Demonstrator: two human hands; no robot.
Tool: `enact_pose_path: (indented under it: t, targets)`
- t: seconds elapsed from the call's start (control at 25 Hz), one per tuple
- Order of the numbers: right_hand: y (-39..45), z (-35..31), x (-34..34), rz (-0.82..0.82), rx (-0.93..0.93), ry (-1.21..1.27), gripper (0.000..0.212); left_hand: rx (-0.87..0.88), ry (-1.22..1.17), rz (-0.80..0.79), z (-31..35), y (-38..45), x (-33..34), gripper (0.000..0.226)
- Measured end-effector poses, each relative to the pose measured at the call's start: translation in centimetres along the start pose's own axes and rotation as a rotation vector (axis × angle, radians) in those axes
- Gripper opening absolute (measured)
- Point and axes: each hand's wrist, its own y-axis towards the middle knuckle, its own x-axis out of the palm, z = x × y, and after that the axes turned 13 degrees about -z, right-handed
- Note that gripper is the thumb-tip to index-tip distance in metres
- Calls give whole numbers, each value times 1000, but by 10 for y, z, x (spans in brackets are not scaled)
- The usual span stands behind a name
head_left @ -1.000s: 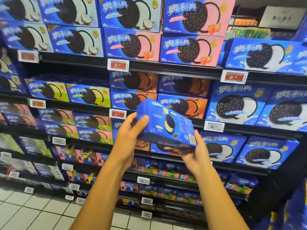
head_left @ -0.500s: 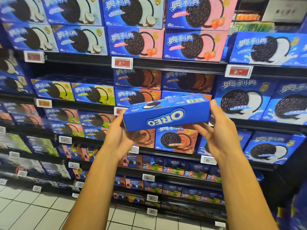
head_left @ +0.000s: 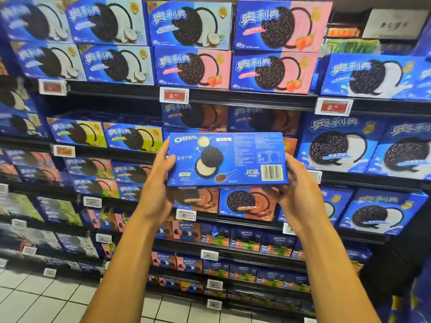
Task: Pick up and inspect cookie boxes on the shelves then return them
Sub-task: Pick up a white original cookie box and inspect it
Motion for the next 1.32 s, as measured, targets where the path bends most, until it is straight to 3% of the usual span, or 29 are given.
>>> enact_pose_path:
  t: [0.32,0.6,0.68,0.84,0.92,1.0,1.12,1.32]
  targets:
    - [2,14,-4,-17,-101,36,24,164,32,16,-12,-3,-10,54]
    - [7,13,-6,-186,-180,16,53,170,20,18,-21,7,-22,54]
    - [7,9,-3,-168,-234,-24,57,128,54,36,-29,12,-27,51]
    - [5,6,16,-46,-385,-111,65,-144,195,72,-47,21,-28,47]
    - [0,10,27,-102,-389,-204,72,-214,169,16,-58,27,-24,35]
    - [-7,13,35,-244,-344,-320,75,-239,132,63,-68,35,-22,23]
    - [-14,16,43,-440,-316,-443,77,-277,98,111,-71,45,-19,22]
    - [-20,15,52,-451,-347,-495,81,-284,91,47,-70,47,-13,32]
